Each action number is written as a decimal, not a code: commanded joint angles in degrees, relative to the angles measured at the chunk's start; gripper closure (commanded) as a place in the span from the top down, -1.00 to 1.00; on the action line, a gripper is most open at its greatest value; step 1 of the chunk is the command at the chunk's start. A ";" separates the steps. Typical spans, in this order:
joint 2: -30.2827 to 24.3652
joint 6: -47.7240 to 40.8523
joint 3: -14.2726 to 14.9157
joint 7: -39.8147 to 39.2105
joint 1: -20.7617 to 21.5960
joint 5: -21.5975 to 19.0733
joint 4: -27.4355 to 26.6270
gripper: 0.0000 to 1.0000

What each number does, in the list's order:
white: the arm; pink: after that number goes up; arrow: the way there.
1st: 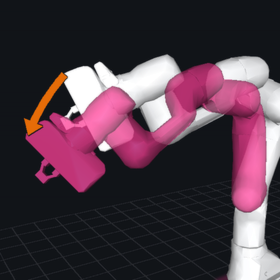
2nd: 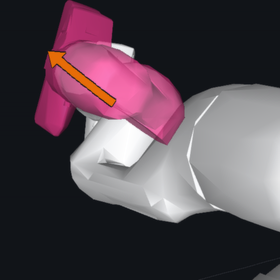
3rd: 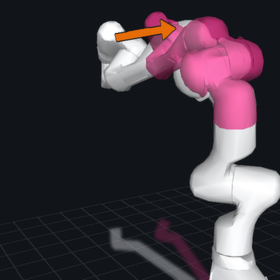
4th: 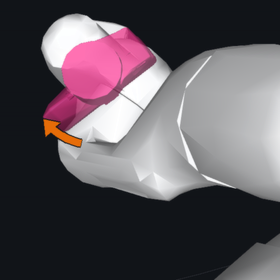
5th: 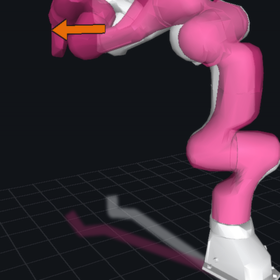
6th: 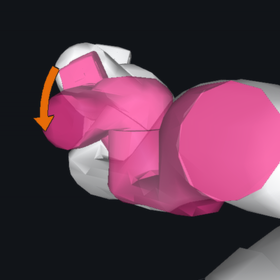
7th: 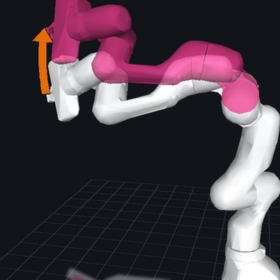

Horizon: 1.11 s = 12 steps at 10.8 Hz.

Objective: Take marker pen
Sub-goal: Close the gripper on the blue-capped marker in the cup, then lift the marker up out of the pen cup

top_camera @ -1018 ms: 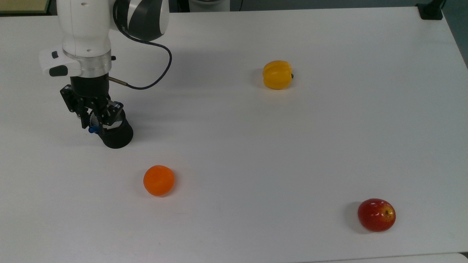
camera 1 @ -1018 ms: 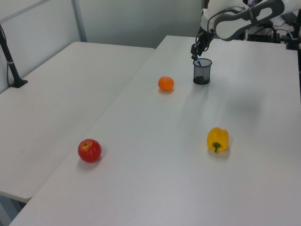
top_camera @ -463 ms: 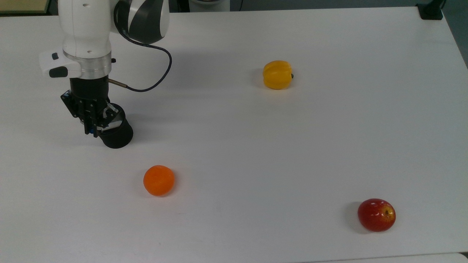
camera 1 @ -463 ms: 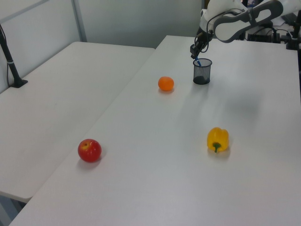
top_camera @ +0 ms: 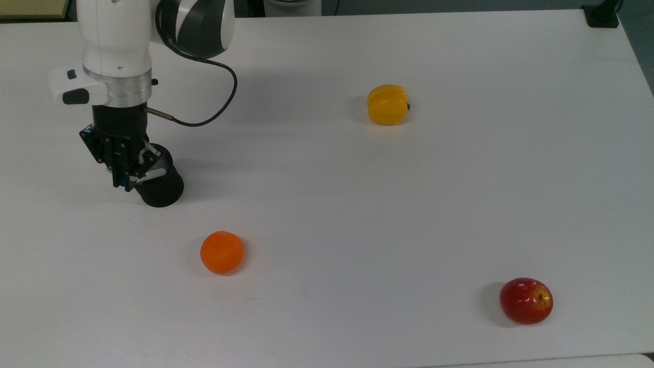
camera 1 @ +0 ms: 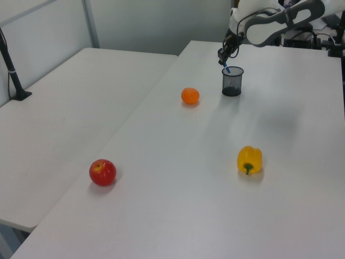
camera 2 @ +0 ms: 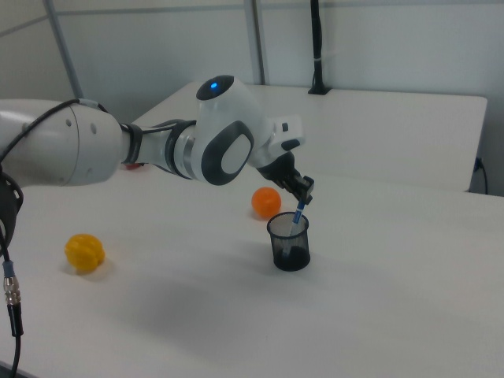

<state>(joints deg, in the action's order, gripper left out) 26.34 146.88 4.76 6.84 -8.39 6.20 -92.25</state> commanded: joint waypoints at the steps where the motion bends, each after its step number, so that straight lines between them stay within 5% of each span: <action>1: -5.40 0.77 -0.02 0.98 -0.31 0.31 -1.09 -0.70; 7: -11.91 -3.69 -0.71 0.98 0.12 0.22 -1.00 -0.69; 12: -14.47 -22.31 -0.90 1.07 8.89 -0.13 -1.09 -0.69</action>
<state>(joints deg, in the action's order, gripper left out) 13.80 131.89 3.61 6.92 -3.97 6.19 -91.43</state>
